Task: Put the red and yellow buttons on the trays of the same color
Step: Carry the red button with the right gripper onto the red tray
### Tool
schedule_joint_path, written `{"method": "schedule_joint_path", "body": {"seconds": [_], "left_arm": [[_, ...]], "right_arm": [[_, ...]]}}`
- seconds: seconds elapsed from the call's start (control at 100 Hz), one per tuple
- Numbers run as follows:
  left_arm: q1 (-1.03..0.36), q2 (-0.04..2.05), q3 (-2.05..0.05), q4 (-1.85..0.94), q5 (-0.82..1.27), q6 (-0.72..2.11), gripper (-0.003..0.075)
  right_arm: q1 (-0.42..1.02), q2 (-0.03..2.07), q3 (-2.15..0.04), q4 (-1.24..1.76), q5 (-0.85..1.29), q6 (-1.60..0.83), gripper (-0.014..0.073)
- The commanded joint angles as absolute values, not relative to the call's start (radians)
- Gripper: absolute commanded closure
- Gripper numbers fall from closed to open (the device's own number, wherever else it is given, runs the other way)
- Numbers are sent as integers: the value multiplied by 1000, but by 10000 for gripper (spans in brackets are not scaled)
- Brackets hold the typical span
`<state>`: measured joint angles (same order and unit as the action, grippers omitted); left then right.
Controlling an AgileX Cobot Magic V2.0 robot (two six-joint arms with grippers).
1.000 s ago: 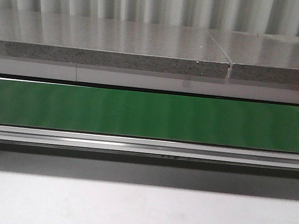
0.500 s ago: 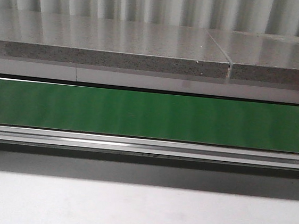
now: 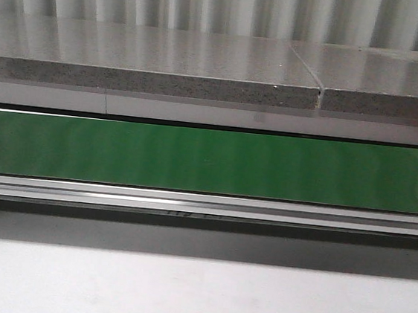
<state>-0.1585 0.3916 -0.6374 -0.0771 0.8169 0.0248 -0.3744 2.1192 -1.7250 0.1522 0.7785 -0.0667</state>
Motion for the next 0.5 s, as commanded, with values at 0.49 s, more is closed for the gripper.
{"method": "schedule_joint_path", "body": {"seconds": [0.49], "left_arm": [[-167,399,-664,-90,743,24,741]], "right_arm": [[-345,1896,-1753,155,806,-84,287]]}}
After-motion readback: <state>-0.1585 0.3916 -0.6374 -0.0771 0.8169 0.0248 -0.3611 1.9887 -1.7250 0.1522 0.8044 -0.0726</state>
